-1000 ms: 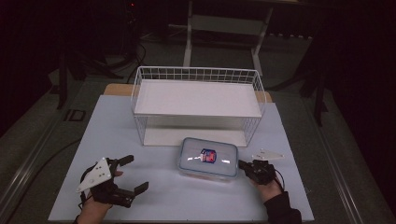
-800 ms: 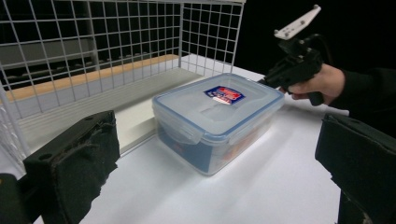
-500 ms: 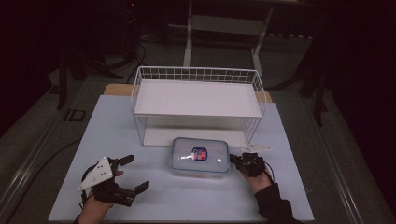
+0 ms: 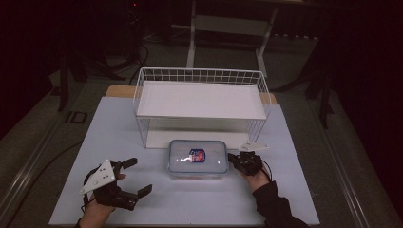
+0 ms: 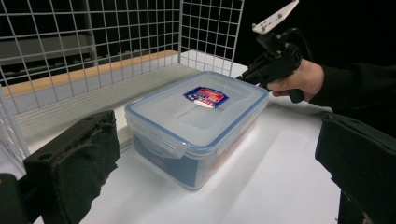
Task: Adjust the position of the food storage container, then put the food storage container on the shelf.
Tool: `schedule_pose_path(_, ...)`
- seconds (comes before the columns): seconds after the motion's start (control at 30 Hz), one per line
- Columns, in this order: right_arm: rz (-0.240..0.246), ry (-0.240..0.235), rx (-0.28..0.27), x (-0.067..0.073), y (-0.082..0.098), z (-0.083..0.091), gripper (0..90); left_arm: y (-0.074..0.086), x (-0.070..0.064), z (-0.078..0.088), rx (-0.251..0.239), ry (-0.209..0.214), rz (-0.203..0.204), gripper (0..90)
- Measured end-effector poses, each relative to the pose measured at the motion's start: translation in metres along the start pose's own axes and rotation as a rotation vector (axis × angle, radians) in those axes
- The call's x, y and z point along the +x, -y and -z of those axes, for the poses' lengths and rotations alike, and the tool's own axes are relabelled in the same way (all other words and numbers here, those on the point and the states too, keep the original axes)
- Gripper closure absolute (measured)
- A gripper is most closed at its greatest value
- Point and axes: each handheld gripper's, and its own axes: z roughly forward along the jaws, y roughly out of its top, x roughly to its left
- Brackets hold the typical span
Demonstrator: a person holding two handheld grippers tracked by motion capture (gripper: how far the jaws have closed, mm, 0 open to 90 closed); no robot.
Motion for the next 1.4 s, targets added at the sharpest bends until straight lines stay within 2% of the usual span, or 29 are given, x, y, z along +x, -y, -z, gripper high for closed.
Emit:
schedule_pose_path(0.27, -0.009, -0.003, 0.004, 0.005, 0.004, 0.006, 89.9, 0.001, 0.001, 0.003, -0.004, -0.004, 0.006, 0.0)
schedule_pose_path(0.47, -0.028, 0.003, 0.003, 0.004, -0.001, 0.000, 89.9, 0.000, -0.002, 0.001, 0.009, -0.002, -0.006, 0.0)
schedule_pose_path(0.7, -0.047, -0.014, -0.017, 0.001, -0.003, -0.008, 89.9, 0.001, 0.000, 0.000, 0.024, -0.010, 0.008, 0.0)
schedule_pose_path(0.77, -0.040, -0.017, -0.015, 0.000, -0.003, -0.007, 88.1, 0.001, -0.001, -0.001, 0.029, -0.015, 0.005, 0.0)
schedule_pose_path(0.8, -0.031, -0.002, -0.007, 0.000, -0.003, -0.007, 87.5, 0.001, -0.001, -0.001, 0.036, -0.027, 0.002, 0.0)
schedule_pose_path(0.97, -0.020, 0.024, -0.014, 0.000, 0.000, 0.005, 71.6, 0.003, 0.000, -0.002, 0.058, -0.042, 0.009, 0.0)
schedule_pose_path(1.1, -0.043, 0.045, -0.057, -0.001, 0.001, 0.023, 57.6, 0.003, 0.001, -0.002, 0.056, -0.040, 0.015, 0.0)
schedule_pose_path(1.17, -0.056, 0.031, -0.085, 0.001, -0.001, 0.033, 48.7, 0.002, 0.002, -0.002, 0.051, -0.036, 0.029, 0.0)
schedule_pose_path(1.37, -0.036, -0.020, -0.191, 0.014, -0.004, 0.067, 14.7, 0.000, 0.006, -0.003, 0.059, -0.055, 0.075, 0.0)
schedule_pose_path(1.4, -0.028, -0.039, -0.202, 0.017, -0.004, 0.072, 13.4, -0.001, 0.005, -0.003, 0.057, -0.054, 0.078, 0.0)
